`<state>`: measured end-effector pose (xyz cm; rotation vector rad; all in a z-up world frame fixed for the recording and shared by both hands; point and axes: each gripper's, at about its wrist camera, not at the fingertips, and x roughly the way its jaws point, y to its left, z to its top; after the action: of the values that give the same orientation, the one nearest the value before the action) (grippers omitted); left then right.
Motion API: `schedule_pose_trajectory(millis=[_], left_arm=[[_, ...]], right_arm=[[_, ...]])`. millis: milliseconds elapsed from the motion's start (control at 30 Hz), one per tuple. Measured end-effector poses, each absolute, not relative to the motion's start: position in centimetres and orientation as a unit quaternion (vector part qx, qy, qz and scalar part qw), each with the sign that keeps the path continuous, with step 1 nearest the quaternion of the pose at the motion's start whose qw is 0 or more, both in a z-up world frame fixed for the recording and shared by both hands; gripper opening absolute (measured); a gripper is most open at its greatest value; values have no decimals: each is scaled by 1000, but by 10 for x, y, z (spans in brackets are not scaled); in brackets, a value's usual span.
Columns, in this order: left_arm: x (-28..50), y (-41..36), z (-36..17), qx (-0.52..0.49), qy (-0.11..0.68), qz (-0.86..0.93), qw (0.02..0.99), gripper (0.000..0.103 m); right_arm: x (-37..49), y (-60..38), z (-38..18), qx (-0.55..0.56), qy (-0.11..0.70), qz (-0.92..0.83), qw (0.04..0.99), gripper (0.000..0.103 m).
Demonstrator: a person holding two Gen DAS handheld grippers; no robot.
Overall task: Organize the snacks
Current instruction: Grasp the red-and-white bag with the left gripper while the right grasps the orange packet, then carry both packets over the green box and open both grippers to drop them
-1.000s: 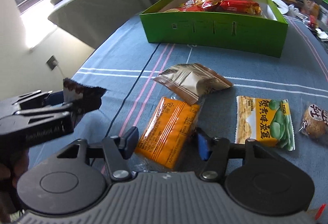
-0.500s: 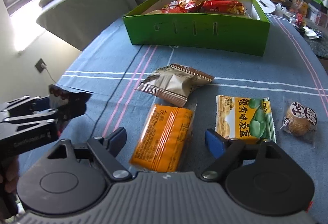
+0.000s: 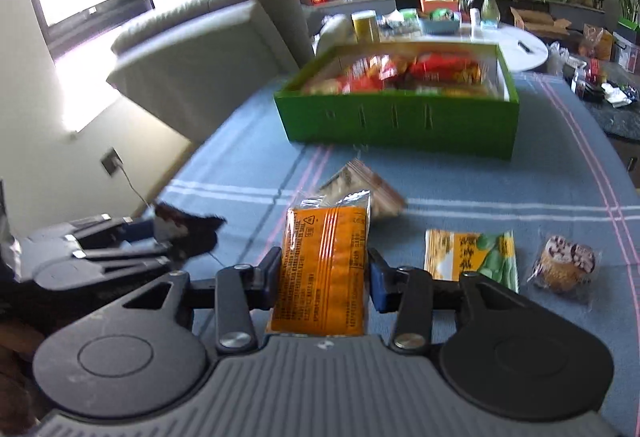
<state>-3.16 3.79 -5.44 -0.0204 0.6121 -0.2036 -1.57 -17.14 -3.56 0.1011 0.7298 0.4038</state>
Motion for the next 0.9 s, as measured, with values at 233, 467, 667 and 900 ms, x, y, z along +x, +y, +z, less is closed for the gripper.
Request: schedule_pose_trajectory(millis=[233,467,667,900], left_arm=[[-30,35,-49,-10,296,-105,949,50],[-23,26,-39,-4,286,-116,951,50],[-9,14,-34,5,285,-126,950,50],[17,-3,-26,18,284,-142,948,50]], right_arm=[[-13,-181,-26,75,333,193,920,81],[-4,-188,-20,96,320,191,923,81],[10,-196,-18,110,314,192,923,81],[33,-209,-17,122,313,187,923,81]])
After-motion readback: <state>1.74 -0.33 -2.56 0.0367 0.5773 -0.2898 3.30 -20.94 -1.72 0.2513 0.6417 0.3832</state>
